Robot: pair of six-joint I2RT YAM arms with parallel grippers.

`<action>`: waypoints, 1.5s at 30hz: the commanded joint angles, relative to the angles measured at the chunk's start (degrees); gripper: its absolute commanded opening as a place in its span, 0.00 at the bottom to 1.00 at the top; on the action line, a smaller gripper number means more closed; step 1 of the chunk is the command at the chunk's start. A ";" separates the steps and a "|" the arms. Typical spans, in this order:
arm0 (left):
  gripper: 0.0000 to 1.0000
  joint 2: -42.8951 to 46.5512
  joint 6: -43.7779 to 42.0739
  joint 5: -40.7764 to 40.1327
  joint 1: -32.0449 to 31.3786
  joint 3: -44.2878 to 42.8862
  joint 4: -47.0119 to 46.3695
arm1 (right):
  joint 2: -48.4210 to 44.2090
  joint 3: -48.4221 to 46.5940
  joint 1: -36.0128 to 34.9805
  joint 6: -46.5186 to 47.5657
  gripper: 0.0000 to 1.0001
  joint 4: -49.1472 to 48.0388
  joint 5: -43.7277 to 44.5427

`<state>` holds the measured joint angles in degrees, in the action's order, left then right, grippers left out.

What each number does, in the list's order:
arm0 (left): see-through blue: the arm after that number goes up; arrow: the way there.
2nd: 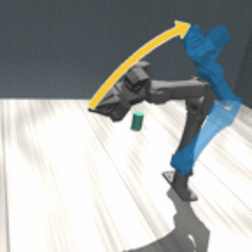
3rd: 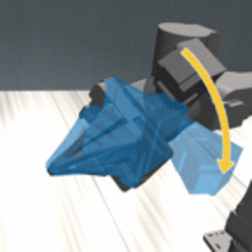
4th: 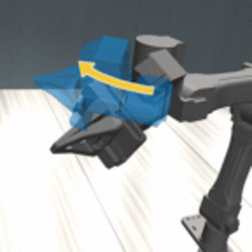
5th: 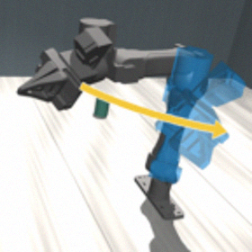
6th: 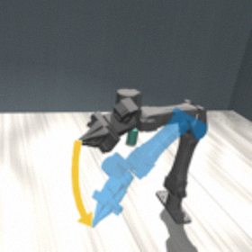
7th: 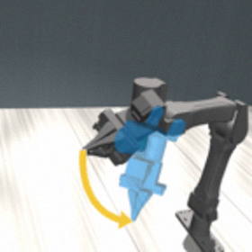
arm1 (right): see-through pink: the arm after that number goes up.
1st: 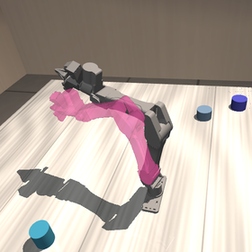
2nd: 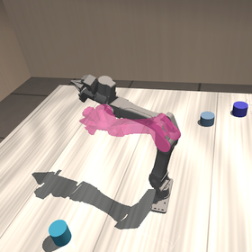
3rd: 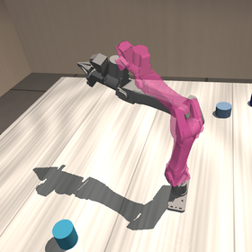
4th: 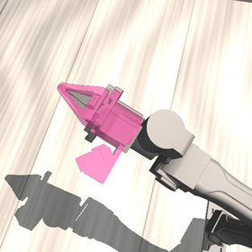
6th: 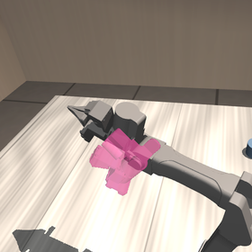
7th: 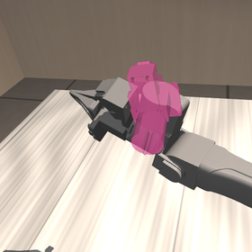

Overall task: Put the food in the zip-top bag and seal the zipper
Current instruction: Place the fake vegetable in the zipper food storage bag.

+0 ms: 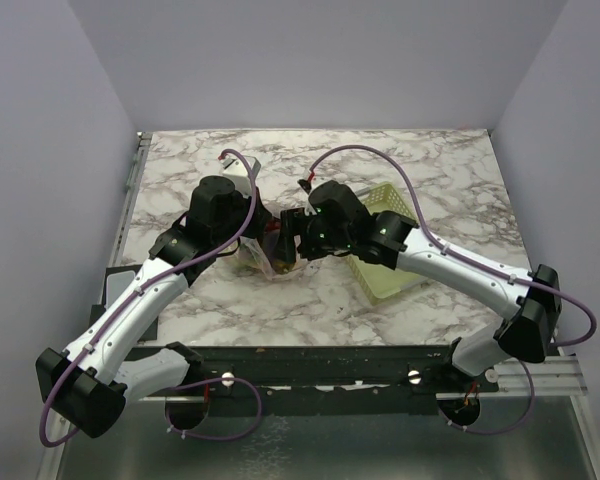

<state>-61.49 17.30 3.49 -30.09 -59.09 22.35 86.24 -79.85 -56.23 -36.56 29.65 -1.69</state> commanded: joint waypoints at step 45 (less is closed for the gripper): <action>0.00 0.94 0.36 2.85 -0.01 0.56 -1.48 | 9.70 -0.03 -0.47 -16.26 0.28 -8.71 14.28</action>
<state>-61.49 17.32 4.19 -30.09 -58.67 22.35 93.49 -78.08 -56.31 -49.52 23.53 7.51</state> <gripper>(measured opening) 0.003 0.558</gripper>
